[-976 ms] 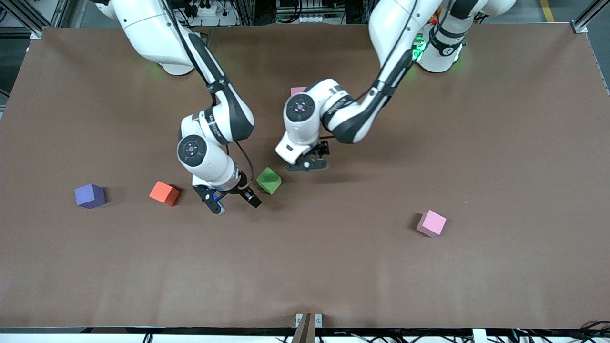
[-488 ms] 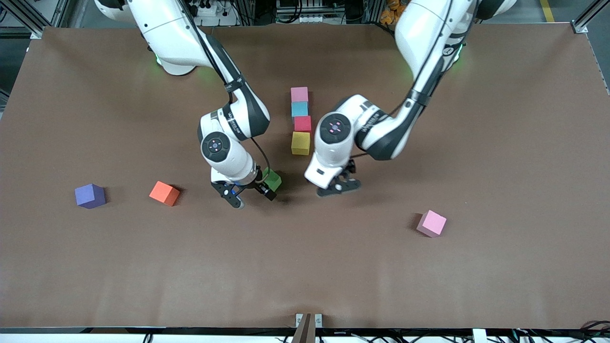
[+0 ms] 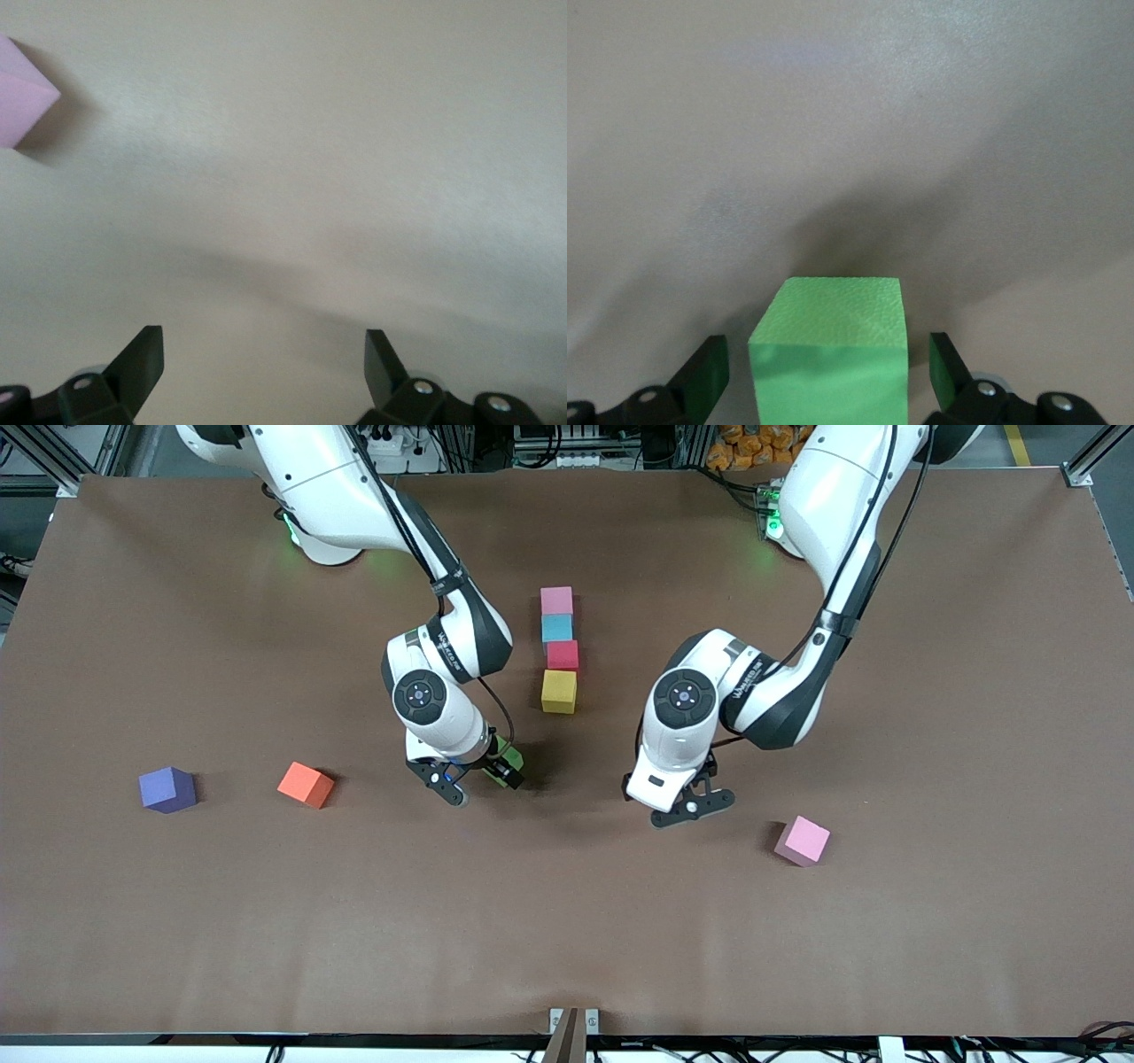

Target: Arrange blocks into number 1

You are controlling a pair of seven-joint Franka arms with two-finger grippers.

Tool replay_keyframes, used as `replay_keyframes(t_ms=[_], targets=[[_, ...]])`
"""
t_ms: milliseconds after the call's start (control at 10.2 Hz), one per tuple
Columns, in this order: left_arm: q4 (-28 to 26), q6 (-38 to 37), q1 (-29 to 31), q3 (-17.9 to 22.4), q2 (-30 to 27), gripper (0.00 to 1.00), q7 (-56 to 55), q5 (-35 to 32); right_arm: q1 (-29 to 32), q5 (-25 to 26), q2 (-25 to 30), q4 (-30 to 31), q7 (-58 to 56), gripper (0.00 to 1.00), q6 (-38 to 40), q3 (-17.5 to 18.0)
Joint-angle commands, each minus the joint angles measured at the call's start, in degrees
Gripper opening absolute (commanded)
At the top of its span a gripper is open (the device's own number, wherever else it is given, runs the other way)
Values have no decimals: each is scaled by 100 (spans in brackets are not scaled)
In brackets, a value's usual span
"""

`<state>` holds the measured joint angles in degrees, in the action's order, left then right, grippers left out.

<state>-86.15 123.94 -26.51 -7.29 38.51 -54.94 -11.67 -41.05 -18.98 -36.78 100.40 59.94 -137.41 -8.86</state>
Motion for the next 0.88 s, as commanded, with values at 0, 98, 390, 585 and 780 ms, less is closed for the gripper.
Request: replay_keyframes(t_ms=[0,98,390,585,780], targets=[[-103,-46,225,-53,-159,100,27,-187,-78,9,-83,6,-70,83,47,-37],[-112,-46,304,-53,-177,100,80,-256,-96,9,-75,6,-70,58,47,-28],[-86,-177,436,-53,-247,100,605,-257,-113,17,-22,-55,-1172,47,74,-37],[-77,-361,621,-70,-299,100,1141,-248,-209,17,-31,-300,-1887,49,310,-45],[-77,-406,691,-62,-352,100,1449,-248,-446,35,-83,-529,-1959,52,311,-63]])
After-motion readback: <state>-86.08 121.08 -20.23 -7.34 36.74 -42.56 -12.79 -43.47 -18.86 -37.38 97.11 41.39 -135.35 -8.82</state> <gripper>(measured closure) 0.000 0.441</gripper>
